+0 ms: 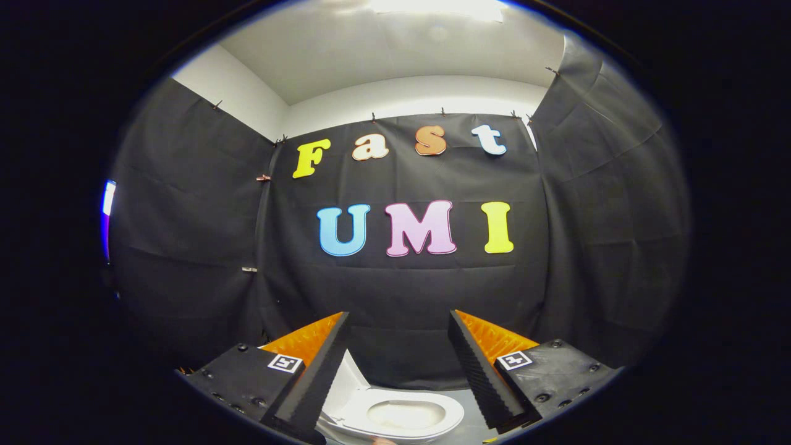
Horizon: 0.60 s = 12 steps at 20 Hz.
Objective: Open the toilet lid.
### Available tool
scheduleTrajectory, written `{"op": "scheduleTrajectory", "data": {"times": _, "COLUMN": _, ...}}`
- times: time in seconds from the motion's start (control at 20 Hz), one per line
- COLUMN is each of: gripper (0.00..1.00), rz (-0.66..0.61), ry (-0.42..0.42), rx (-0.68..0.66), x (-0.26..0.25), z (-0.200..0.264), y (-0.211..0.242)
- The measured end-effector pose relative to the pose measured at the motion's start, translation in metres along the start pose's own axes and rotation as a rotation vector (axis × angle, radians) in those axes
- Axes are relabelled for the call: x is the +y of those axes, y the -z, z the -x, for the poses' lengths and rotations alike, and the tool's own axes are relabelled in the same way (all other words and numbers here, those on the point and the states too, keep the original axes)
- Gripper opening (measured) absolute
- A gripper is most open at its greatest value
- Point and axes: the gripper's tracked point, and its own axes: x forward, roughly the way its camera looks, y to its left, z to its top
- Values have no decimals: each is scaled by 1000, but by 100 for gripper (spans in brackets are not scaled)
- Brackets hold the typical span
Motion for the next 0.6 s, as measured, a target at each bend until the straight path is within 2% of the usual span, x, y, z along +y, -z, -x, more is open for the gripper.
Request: {"op": "scheduleTrajectory", "data": {"times": 0.6, "gripper": 98, "rz": 10, "ry": -10, "rx": 12, "x": 3, "z": -1, "y": 4}}
